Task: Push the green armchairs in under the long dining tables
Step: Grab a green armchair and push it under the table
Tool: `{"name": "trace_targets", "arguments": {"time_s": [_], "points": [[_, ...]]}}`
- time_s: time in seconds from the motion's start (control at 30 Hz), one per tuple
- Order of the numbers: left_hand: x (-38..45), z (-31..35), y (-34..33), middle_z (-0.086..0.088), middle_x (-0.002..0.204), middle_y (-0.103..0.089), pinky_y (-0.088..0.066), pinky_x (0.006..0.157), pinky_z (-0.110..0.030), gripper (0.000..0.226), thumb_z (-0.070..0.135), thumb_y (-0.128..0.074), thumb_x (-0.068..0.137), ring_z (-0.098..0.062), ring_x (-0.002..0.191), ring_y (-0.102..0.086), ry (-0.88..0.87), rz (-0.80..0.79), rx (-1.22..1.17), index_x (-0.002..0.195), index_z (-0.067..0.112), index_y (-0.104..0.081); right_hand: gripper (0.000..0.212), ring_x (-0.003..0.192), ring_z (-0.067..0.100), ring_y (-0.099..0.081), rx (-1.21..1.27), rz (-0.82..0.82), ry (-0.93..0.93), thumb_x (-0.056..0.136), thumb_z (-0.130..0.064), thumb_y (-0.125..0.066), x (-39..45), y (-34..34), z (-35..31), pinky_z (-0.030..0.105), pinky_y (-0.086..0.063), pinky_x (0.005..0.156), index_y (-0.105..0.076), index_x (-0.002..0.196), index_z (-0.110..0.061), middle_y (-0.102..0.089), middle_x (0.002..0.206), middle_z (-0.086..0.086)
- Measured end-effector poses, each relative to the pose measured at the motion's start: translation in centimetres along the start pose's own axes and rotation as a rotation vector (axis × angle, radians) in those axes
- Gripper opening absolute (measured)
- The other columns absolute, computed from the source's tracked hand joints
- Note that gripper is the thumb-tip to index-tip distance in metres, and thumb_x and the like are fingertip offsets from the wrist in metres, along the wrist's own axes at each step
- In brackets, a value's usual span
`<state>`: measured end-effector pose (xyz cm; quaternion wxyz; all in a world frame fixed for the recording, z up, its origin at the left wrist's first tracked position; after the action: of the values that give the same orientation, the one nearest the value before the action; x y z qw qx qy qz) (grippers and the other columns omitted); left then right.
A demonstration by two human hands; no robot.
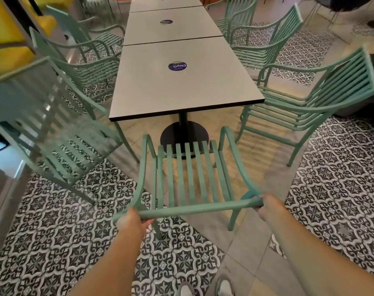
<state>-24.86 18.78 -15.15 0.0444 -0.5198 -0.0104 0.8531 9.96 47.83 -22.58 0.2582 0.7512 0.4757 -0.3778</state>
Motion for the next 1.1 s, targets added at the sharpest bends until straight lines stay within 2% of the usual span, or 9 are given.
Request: {"name": "trace_targets", "arguments": {"time_s": [0.13,0.2,0.27,0.37,0.43,0.57,0.77,0.93,1.1], "points": [[0.3,0.6,-1.0,-0.007,0.133,-0.061,-0.057,0.077,-0.033,0.043,0.023,-0.051,0.099,-0.025,0.114,-0.063,-0.032,0.001,0.077,0.141,0.015,-0.047,0.058,0.112,0.035,-0.057,0.007,-0.034,-0.015,0.084,0.007,-0.058,0.0,-1.4,-0.8,0.048,-0.050,0.072,-0.039,0.137,-0.008,-0.052,0.133,0.019],[0.2,0.4,-1.6,-0.003,0.130,-0.062,-0.056,0.083,-0.031,0.040,0.024,-0.053,0.098,-0.022,0.110,-0.064,-0.005,0.008,0.071,0.138,0.018,-0.051,0.059,0.114,0.036,-0.056,0.004,-0.027,-0.017,0.083,0.007,-0.059,-0.1,-2.0,-1.6,0.050,-0.050,0.075,-0.040,0.136,-0.008,-0.051,0.133,0.019],[0.2,0.7,-2.2,-0.008,0.123,-0.065,-0.055,0.090,-0.034,0.032,0.021,-0.054,0.097,-0.024,0.104,-0.066,-0.029,0.025,0.117,0.127,0.010,-0.056,0.058,0.116,0.035,-0.055,0.000,-0.026,-0.019,0.084,0.007,-0.060,-0.1,-2.8,-2.2,0.050,-0.049,0.079,-0.040,0.136,-0.008,-0.051,0.134,0.019],[0.9,1.4,-2.7,-0.014,0.118,-0.067,-0.057,0.085,-0.036,0.024,0.020,-0.055,0.097,-0.027,0.102,-0.068,-0.051,0.050,0.136,0.112,0.002,-0.057,0.056,0.117,0.034,-0.054,0.001,-0.016,-0.015,0.085,0.007,-0.058,-0.4,-3.7,-2.8,0.049,-0.048,0.082,-0.040,0.136,-0.006,-0.050,0.134,0.019],[1.7,1.9,-3.2,-0.018,0.115,-0.066,-0.056,0.088,-0.040,0.018,0.018,-0.056,0.097,-0.031,0.103,-0.067,-0.049,0.057,0.112,0.103,0.002,-0.056,0.055,0.116,0.035,-0.054,-0.006,-0.018,-0.011,0.085,0.007,-0.058,-0.4,-4.5,-3.1,0.050,-0.049,0.085,-0.041,0.135,-0.004,-0.051,0.133,0.020],[2.2,2.8,-4.6,-0.020,0.095,-0.063,-0.055,0.091,-0.045,0.016,0.017,-0.053,0.099,-0.035,0.104,-0.064,-0.074,0.057,0.082,0.092,0.002,-0.051,0.054,0.117,0.035,-0.054,-0.009,-0.026,-0.009,0.086,0.007,-0.057,-0.7,-5.8,-3.8,0.049,-0.049,0.084,-0.040,0.136,-0.004,-0.049,0.135,0.020],[3.7,4.3,-6.0,-0.025,0.108,-0.060,-0.057,0.086,-0.047,0.018,0.015,-0.052,0.099,-0.039,0.099,-0.064,-0.088,0.046,0.079,0.110,0.002,-0.049,0.054,0.120,0.035,-0.053,-0.029,-0.023,-0.021,0.088,0.007,-0.057,-1.1,-7.4,-4.5,0.052,-0.048,0.095,-0.040,0.138,-0.004,-0.048,0.137,0.019],[4.3,5.2,-7.1,-0.026,0.102,-0.061,-0.056,0.086,-0.052,0.022,0.017,-0.053,0.099,-0.039,0.086,-0.065,-0.105,0.039,0.079,0.114,0.002,-0.047,0.053,0.120,0.035,-0.052,-0.043,-0.018,-0.036,0.089,0.004,-0.057,-1.5,-8.5,-5.5,0.050,-0.048,0.090,-0.039,0.137,-0.005,-0.048,0.137,0.018],[4.8,5.7,-8.0,-0.025,0.100,-0.063,-0.057,0.085,-0.048,0.020,0.016,-0.053,0.098,-0.037,0.082,-0.066,-0.116,0.066,0.117,0.110,0.000,-0.049,0.052,0.119,0.036,-0.053,-0.058,-0.022,-0.033,0.088,0.005,-0.057,-1.5,-9.4,-6.1,0.052,-0.049,0.091,-0.040,0.137,-0.005,-0.049,0.136,0.019]]}}
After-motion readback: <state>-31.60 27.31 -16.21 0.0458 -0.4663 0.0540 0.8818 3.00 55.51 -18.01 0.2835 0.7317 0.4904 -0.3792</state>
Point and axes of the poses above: each hand's wrist, its own x-axis towards the middle knuckle, its own y-axis out of the back of the hand, z = x × y, the point moved 9 cm from there along x, towards the middle knuckle
